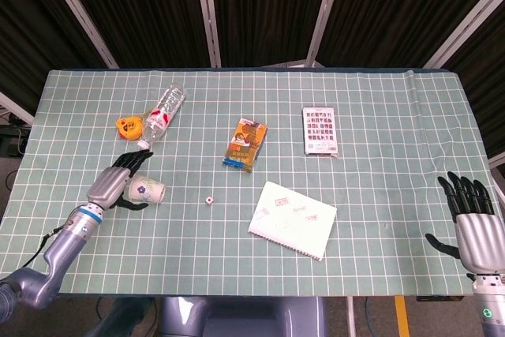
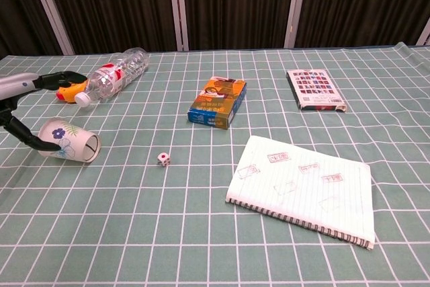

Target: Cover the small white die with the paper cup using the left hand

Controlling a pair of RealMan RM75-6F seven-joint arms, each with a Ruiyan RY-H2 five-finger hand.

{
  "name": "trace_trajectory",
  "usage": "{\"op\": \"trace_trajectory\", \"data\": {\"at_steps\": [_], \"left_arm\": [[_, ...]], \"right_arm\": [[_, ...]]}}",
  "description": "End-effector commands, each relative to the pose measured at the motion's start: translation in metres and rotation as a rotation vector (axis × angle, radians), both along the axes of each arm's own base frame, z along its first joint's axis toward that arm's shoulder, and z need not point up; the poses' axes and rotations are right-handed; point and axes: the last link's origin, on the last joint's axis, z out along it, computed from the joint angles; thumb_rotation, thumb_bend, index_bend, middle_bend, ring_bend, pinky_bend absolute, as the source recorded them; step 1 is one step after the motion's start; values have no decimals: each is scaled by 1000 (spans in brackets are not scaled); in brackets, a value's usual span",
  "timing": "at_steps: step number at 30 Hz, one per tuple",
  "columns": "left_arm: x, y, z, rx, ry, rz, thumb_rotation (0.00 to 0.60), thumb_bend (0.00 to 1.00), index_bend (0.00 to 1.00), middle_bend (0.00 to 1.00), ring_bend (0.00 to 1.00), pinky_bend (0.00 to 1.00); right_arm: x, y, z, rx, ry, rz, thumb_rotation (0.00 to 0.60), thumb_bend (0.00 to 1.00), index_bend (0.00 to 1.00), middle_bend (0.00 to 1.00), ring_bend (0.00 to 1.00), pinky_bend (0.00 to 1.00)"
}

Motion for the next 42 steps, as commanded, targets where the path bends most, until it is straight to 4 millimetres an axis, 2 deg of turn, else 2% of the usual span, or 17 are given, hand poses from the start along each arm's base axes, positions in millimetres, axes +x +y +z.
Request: {"op": "trace_trajectory", "data": {"at_steps": [1,4,7,13,16,23,28,32,36,38,42], "left_arm": [[19,-16,4,140,331,-271,600,0,0,0,0,0],[30,-30,-11,203,567,-362,600,0,41,0,0,11],[40,-39,-28,218,707,-402,600,0,110,14,0,55],[50,-49,-54,214,827,-400,600,0,129,16,0,69],[52,-49,-62,231,868,-392,600,0,146,23,15,118],[52,-47,-72,219,871,-351,600,0,173,43,56,174],[51,-46,-74,215,876,-346,600,0,195,132,140,245],[50,-45,-74,221,884,-340,600,0,297,236,227,335],[49,-42,-72,229,875,-328,600,0,472,390,378,481],[48,-42,-71,227,860,-314,600,0,527,435,422,525],[49,-39,-64,237,819,-279,600,0,543,446,432,537]], "right_arm": [[0,0,1,-3,-4,2,600,0,0,0,0,0],[0,1,2,-3,-6,3,600,0,0,0,0,0],[0,1,3,-5,-7,4,600,0,0,0,0,0],[-1,0,5,-11,-9,0,600,0,0,0,0,0],[-3,0,6,-12,-10,-5,600,0,0,0,0,0],[-4,-1,7,-15,-14,-11,600,0,0,0,0,0],[-5,-2,6,-14,-10,-12,600,0,0,0,0,0],[-4,-2,6,-13,-11,-13,600,0,0,0,0,0],[-4,-2,6,-15,-12,-10,600,0,0,0,0,0],[-4,-2,6,-14,-10,-11,600,0,0,0,0,0],[-5,-2,6,-15,-11,-13,600,0,0,0,0,0]]}}
